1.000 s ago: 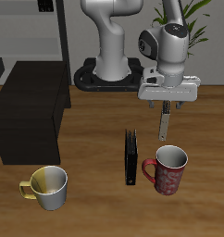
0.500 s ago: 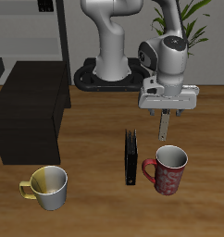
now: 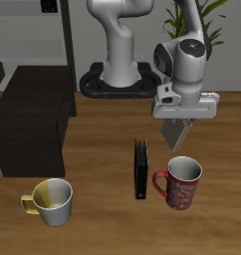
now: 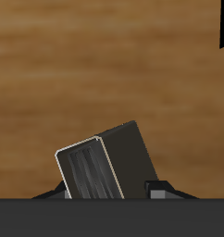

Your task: Place the yellow book flat on top of the shelf

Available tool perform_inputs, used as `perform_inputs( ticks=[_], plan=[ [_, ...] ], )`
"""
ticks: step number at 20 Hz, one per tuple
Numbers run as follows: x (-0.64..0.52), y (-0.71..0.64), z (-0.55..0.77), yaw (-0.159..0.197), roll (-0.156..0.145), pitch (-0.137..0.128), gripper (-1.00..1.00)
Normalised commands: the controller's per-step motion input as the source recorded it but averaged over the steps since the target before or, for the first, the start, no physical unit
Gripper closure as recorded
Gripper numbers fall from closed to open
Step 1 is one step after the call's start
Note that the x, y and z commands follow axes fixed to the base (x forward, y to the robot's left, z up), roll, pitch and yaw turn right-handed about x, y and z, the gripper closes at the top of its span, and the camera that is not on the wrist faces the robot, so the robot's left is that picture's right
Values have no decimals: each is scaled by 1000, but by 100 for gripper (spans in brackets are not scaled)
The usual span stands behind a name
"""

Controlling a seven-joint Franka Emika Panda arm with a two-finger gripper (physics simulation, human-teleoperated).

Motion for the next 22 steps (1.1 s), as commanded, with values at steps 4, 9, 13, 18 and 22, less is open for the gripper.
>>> perform_inputs(
  ticks=[4, 9, 13, 18, 22],
  plan=[
    [-12, -137, 264, -3, -7, -32, 100],
    [42, -291, 454, 49, -18, -52, 100],
    [57, -512, 777, 58, -60, -91, 100],
    [32, -557, 764, 60, -61, -92, 100],
    [4, -486, 542, 66, -70, -74, 100]
  ],
)
